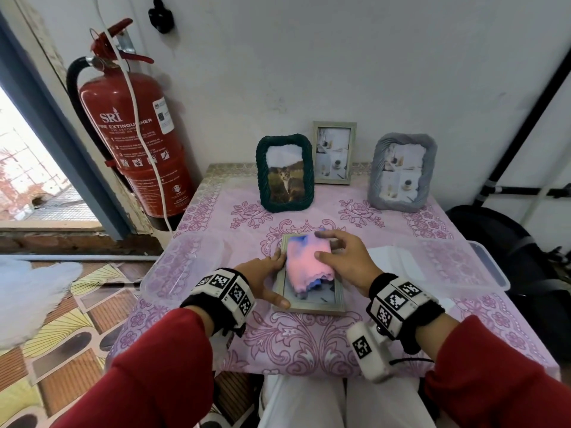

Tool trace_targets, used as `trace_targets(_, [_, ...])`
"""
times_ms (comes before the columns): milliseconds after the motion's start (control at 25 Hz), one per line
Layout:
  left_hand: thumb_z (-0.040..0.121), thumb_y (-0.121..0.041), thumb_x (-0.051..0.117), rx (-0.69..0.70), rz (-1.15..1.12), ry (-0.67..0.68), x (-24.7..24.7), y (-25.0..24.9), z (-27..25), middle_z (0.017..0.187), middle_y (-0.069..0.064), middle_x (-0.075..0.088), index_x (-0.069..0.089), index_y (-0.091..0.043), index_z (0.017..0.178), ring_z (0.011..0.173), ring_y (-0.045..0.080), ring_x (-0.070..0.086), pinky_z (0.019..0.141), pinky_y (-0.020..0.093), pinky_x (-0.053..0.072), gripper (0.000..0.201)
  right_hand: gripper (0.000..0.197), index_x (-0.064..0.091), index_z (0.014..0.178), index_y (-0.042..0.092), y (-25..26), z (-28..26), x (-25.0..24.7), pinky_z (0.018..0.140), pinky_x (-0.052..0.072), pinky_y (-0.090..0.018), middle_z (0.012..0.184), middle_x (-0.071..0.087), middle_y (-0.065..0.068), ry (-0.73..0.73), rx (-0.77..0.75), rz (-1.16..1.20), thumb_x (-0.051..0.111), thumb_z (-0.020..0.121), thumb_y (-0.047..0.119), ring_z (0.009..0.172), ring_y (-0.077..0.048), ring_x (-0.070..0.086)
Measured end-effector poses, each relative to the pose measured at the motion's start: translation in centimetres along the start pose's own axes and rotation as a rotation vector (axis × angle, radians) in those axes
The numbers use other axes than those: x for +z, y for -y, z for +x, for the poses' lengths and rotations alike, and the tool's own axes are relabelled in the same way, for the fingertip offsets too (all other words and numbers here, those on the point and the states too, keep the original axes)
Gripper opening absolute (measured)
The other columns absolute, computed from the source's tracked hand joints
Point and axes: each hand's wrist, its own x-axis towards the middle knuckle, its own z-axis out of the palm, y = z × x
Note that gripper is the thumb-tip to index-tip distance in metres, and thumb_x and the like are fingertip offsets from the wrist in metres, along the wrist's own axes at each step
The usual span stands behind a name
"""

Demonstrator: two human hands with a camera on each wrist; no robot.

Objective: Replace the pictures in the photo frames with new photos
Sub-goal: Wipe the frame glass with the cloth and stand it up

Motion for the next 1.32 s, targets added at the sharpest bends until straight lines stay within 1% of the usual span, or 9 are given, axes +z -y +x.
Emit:
trace_targets(120, [0.074,-0.037,0.076,-0.001,0.011,0.033,0.1,0.2,0.1,0.159,0.009,0.006,0.008,-0.015,0.150,0.142,0.026,0.025,0.117,0.035,0.023,0.104,0.039,0.058,0.118,0.006,-0.4,-0.3,0.1,0.085,0.050,-0.033,0.090,0.058,-0.001,-0.021,0.039,0.018,0.068,0.080,0.001,0.092,-0.022,0.057])
trace_targets(320, [0.073,-0.035,0.077,-0.033,-0.025,0.014,0.3,0.3,0.2,0.159,0.006,-0.002,0.003,-0.013,0.150,0.146,0.019,0.013,0.119,0.031,0.015,0.110,0.044,0.057,0.122,0.021,-0.7,-0.7,0.3,0.100,0.037,-0.034,0.118,0.043,-0.011,0.084,-0.114,-0.890,0.067,0.081,0.033,0.115,-0.028,0.038])
trace_targets(480, [0.075,-0.039,0.075,-0.028,0.022,0.031,0.1,0.2,0.0,0.159,0.006,-0.005,-0.001,-0.014,0.150,0.146,0.019,0.011,0.117,0.027,0.013,0.110,0.031,0.063,0.118,0.010,-0.2,-0.2,-0.1,0.090,0.040,-0.029,0.101,0.051,-0.009,0.153,-0.108,-0.637,0.060,0.087,0.017,0.099,-0.022,0.049])
trace_targets(600, [0.077,-0.040,0.073,-0.037,0.033,0.048,-0.2,-0.2,-0.2,0.159,0.005,-0.007,-0.004,-0.014,0.150,0.146,0.018,0.010,0.117,0.027,0.014,0.109,0.022,0.065,0.106,0.006,-0.1,-0.2,-0.8,0.078,0.043,-0.025,0.099,0.055,-0.009,-0.050,-0.119,-0.484,0.051,0.088,0.003,0.081,-0.017,0.053])
trace_targets(680, [0.078,-0.039,0.072,-0.034,0.019,0.064,-0.3,-0.3,-0.3,0.159,0.006,-0.008,-0.004,-0.013,0.150,0.146,0.017,0.008,0.117,0.025,0.011,0.108,0.025,0.061,0.106,0.006,-0.4,-0.2,-1.4,0.085,0.045,-0.028,0.107,0.049,-0.013,-0.128,-0.070,-0.463,0.051,0.085,-0.002,0.083,-0.020,0.052])
trace_targets(800, [0.082,-0.038,0.068,-0.021,-0.051,0.060,-0.9,-0.3,-0.3,0.159,0.005,0.004,0.005,-0.013,0.150,0.145,0.016,0.013,0.111,0.016,0.012,0.096,0.040,0.056,0.122,0.004,-0.7,-0.4,-2.3,0.089,0.039,-0.023,0.119,0.051,-0.020,0.053,0.011,-0.551,0.060,0.081,0.003,0.102,-0.029,0.055])
trace_targets(960, [0.086,-0.035,0.064,-0.126,-0.166,-0.264,-1.1,-0.5,0.8,0.140,0.011,0.048,0.044,-0.009,0.137,0.127,0.022,0.047,0.103,0.025,0.035,0.061,0.048,0.052,0.128,0.005,-1.0,-0.7,-2.9,0.079,0.036,-0.016,0.123,0.057,-0.016,0.119,0.033,-0.517,0.067,0.083,0.010,0.093,-0.020,0.054])
trace_targets(1080, [0.080,-0.034,0.071,-0.108,-0.136,-0.455,-0.9,-1.5,2.1,0.124,0.012,0.056,0.051,-0.009,0.129,0.114,0.025,0.052,0.099,0.031,0.041,0.058,0.048,0.054,0.127,0.006,-1.3,-0.6,-3.1,0.078,0.038,-0.016,0.116,0.058,-0.015,0.108,0.035,-0.475,0.070,0.082,0.012,0.088,-0.014,0.050])
trace_targets(1320, [0.074,-0.047,0.072,-0.047,0.161,-0.206,-2.5,-2.9,4.9,0.137,0.004,0.045,0.041,-0.022,0.139,0.128,0.025,0.039,0.106,0.035,0.030,0.076,0.047,0.055,0.126,0.008,-1.8,-0.6,-3.3,0.080,0.043,-0.023,0.102,0.048,-0.006,0.108,0.048,-0.449,0.070,0.082,0.013,0.085,-0.019,0.053])
